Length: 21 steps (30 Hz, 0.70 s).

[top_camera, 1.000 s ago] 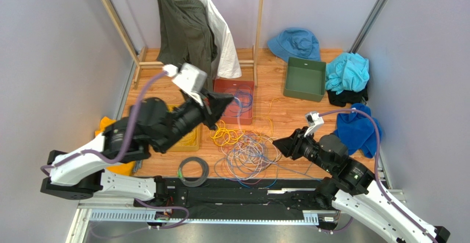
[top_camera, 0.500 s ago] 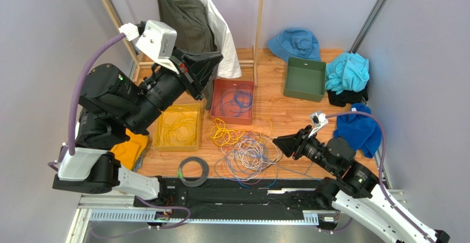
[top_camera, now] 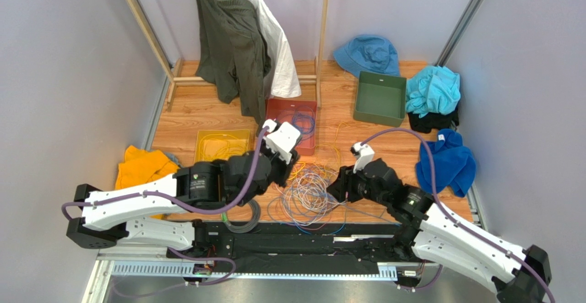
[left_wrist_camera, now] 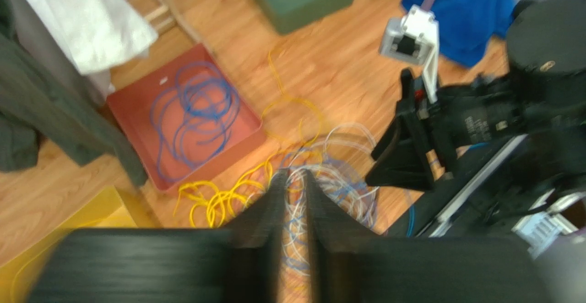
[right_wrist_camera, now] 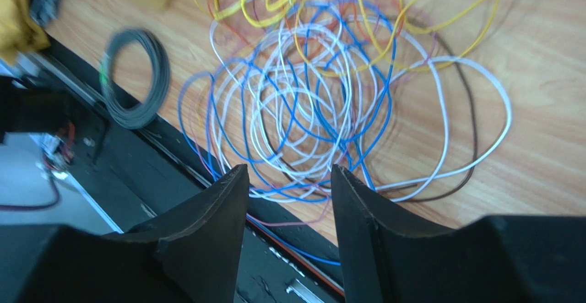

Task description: Untangle the cables

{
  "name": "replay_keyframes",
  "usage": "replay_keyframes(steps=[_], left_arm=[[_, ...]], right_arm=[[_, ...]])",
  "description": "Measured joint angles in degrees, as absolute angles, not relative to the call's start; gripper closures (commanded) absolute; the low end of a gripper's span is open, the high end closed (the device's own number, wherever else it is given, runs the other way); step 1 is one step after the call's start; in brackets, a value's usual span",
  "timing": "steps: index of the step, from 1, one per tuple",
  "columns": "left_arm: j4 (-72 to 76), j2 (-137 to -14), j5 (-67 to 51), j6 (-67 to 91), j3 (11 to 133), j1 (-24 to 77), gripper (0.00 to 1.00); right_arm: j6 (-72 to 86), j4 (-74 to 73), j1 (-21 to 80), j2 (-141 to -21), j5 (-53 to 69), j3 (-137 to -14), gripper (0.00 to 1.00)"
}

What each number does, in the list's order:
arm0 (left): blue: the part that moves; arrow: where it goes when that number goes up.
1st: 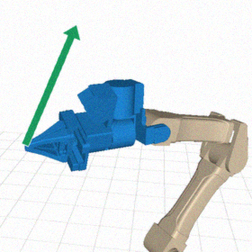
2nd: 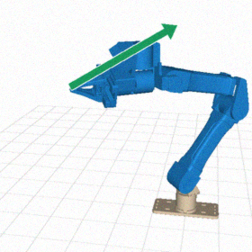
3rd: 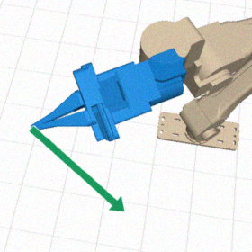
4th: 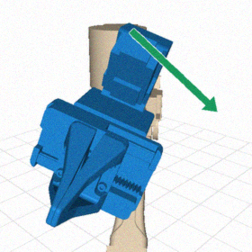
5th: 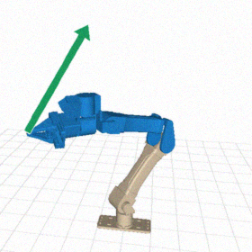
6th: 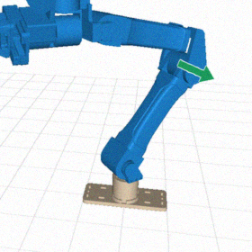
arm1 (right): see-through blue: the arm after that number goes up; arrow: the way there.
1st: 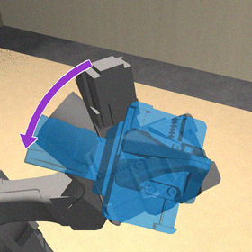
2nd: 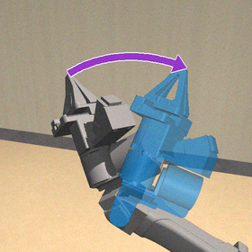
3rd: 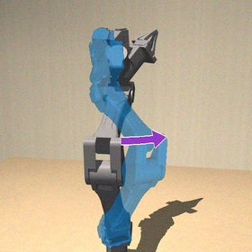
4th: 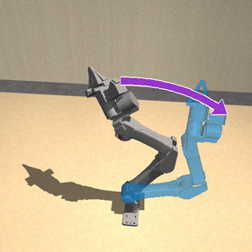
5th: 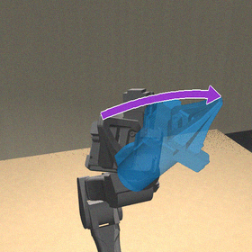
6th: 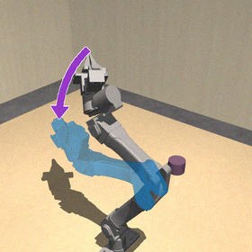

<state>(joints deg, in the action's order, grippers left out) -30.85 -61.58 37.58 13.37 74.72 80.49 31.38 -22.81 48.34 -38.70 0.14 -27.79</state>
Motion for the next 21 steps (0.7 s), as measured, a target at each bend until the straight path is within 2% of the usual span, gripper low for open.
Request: replay_keyframes(steps=[2,3,5,10,13,16,21], left_arm=[[-31.31,-59.61,37.54,16.86,68.51,80.49,0.37],[-31.59,-58.15,37.6,19.42,65.89,80.49,0.11],[-31.66,-54.78,37.69,22.63,62.24,80.49,0.03],[-27.66,-47.18,37.67,30.65,52.84,80.44,0.02],[-24.01,-47.66,36.51,34.96,46.74,80.42,0.02],[-18.24,-52.66,35.35,40.23,40.14,80.42,0.01],[-12.69,-64.45,31.22,49.93,33.45,78.06,0.01]], right_arm=[[31.64,-22.22,50.81,-40.95,-0.78,-26.61,0.46],[31.68,-21.63,52.38,-42.46,-1.52,-26.26,0.46],[31.73,-20.29,55.37,-45.69,-2.63,-26.26,0.46],[31.68,-18.68,64.29,-55.77,-9.1,-28.8,0.5],[33.01,-19.14,66.46,-56.55,-14.2,-29.67,0.51],[36.32,-21.32,66.65,-51.48,-20.8,-29.69,0.52],[41.34,-25.28,66.67,-36.12,-29.61,-29.69,0.52]])
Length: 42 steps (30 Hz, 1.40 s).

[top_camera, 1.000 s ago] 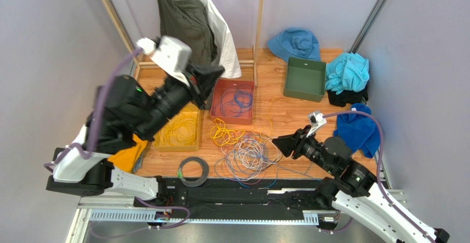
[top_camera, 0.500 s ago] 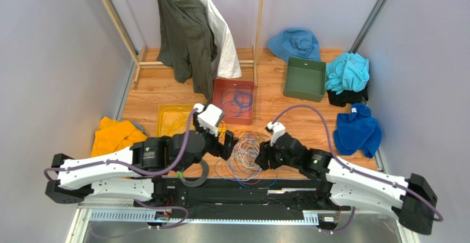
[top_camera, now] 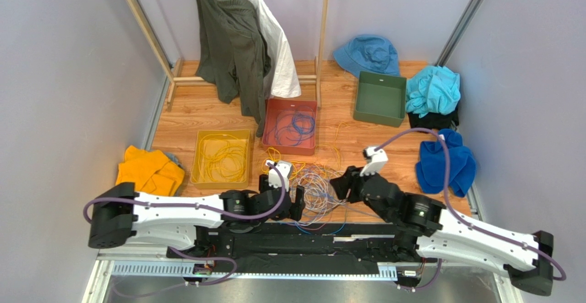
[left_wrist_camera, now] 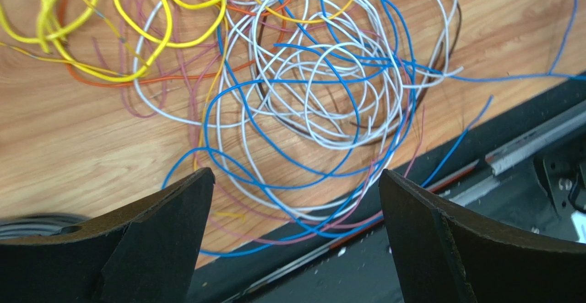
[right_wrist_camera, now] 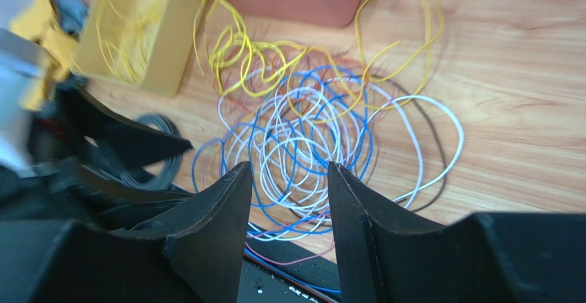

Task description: Untangle the cables

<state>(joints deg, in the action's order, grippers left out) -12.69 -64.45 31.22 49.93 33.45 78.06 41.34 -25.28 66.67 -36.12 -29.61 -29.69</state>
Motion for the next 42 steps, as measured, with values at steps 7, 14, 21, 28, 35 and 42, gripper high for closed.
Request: replay_keyframes(steps=[7,14,21,28,35,42], left_arm=[[-2.46,-71.72,28.82,57.08,33.23,76.34,0.34],[4.51,-78.22,26.15,60.25,33.28,73.32,0.56],[7.94,-84.88,23.66,63.07,33.28,71.81,0.53],[9.08,-85.71,22.5,64.53,33.28,70.83,0.37],[8.67,-85.17,22.41,64.36,33.3,70.81,0.39],[15.86,-91.24,21.04,64.34,35.14,70.72,0.48]], right_arm=[[42.87,-33.43,66.67,-28.38,-35.18,-30.81,0.54],[43.29,-36.47,66.67,-27.97,-35.59,-30.81,0.55],[43.31,-37.52,66.67,-27.57,-35.59,-30.81,0.55],[43.33,-37.69,66.67,-26.41,-35.75,-30.81,0.55],[43.7,-37.6,66.67,-26.35,-35.73,-30.68,0.56],[43.72,-37.6,66.67,-26.46,-35.73,-30.65,0.56]])
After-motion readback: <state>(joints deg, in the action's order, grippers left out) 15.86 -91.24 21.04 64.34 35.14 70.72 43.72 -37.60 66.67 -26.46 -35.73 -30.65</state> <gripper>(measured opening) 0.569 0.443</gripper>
